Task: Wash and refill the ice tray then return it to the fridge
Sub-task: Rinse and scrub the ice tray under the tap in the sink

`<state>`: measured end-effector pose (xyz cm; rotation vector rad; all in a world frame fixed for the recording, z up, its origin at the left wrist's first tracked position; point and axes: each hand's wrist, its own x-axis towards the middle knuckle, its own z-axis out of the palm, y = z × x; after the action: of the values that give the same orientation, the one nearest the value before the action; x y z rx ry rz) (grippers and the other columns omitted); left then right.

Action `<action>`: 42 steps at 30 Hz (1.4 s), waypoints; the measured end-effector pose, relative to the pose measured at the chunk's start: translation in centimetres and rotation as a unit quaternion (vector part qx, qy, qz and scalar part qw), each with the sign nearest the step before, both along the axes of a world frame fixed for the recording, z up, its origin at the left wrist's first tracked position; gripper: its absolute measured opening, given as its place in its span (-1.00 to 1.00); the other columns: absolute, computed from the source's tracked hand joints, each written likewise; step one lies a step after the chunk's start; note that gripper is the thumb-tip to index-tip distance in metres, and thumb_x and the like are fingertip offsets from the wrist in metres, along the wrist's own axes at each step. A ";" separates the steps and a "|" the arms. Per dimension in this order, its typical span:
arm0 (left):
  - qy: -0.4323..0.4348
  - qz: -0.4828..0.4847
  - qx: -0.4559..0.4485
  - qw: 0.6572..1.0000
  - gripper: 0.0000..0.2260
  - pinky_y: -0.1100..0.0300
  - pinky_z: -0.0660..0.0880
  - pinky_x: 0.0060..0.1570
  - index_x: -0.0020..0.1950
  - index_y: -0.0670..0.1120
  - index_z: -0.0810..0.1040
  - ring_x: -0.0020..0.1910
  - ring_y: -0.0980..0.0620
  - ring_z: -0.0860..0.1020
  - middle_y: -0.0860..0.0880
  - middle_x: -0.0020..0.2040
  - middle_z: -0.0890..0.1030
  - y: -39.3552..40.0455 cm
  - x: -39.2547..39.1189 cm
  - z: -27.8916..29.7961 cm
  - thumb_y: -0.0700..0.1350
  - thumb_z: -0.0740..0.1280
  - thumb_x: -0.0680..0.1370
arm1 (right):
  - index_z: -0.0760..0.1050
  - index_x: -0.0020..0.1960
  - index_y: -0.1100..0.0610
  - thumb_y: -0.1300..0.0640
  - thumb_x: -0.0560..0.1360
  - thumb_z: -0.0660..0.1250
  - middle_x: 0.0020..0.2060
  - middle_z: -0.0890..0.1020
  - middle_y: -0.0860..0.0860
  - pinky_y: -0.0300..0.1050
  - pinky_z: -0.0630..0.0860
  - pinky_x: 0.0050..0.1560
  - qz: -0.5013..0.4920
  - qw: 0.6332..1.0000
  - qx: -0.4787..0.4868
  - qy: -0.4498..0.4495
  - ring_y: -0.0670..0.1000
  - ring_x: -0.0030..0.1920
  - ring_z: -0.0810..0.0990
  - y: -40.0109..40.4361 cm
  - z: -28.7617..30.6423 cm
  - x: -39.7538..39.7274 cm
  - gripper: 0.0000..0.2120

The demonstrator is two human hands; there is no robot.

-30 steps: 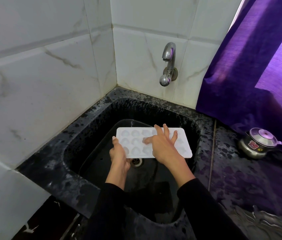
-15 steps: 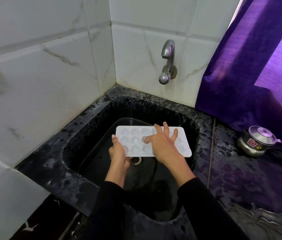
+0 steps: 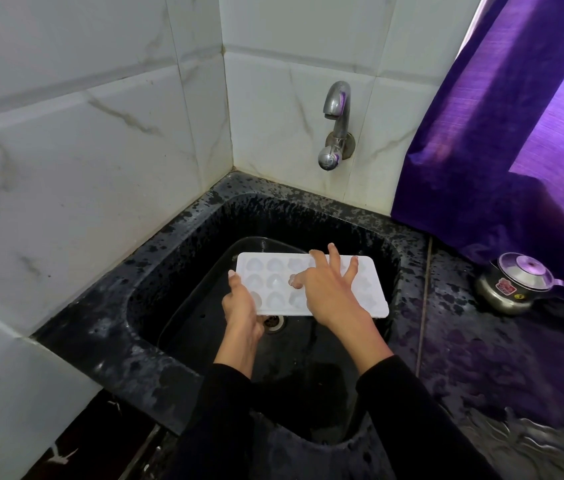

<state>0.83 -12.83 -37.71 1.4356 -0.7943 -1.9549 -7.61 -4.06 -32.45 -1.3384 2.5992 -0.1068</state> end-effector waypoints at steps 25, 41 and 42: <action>0.008 -0.003 0.011 1.000 -0.60 -0.11 0.59 -0.03 0.10 -0.14 0.45 -0.21 -0.13 0.61 -0.13 -0.11 0.61 -0.2 -0.3 0.2 0.18 0.09 0.62 | 0.51 0.29 -0.12 0.50 0.44 0.23 0.56 -0.03 0.12 0.40 -0.32 0.41 0.051 0.999 -0.009 -0.008 0.24 0.53 -0.29 -1.7 0.2 0.8 -0.37; 0.002 -0.010 0.000 1.000 -0.62 -0.11 0.59 -0.02 -0.13 -0.09 0.46 -0.23 -0.12 0.61 -0.11 -0.17 0.61 0.2 -0.3 0.5 0.17 0.08 0.63 | 0.52 0.29 -0.04 0.53 0.42 0.21 0.54 0.00 0.16 0.41 -0.32 0.40 0.049 0.999 -0.007 0.021 0.25 0.53 -0.28 -1.5 0.7 1.3 -0.37; 0.003 -0.010 -0.002 1.000 -0.62 -0.11 0.58 0.00 -0.14 -0.09 0.45 -0.23 -0.12 0.61 -0.11 -0.17 0.61 0.2 -0.3 0.6 0.16 0.08 0.63 | 0.50 0.30 -0.06 0.54 0.41 0.21 0.55 -0.03 0.16 0.41 -0.32 0.40 0.051 0.998 -0.006 0.021 0.26 0.53 -0.29 -1.6 0.7 1.3 -0.35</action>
<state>0.53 -12.58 -37.08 1.4253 -0.8123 -1.9706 -6.28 -5.63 -31.70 -1.4905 2.5619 -0.0786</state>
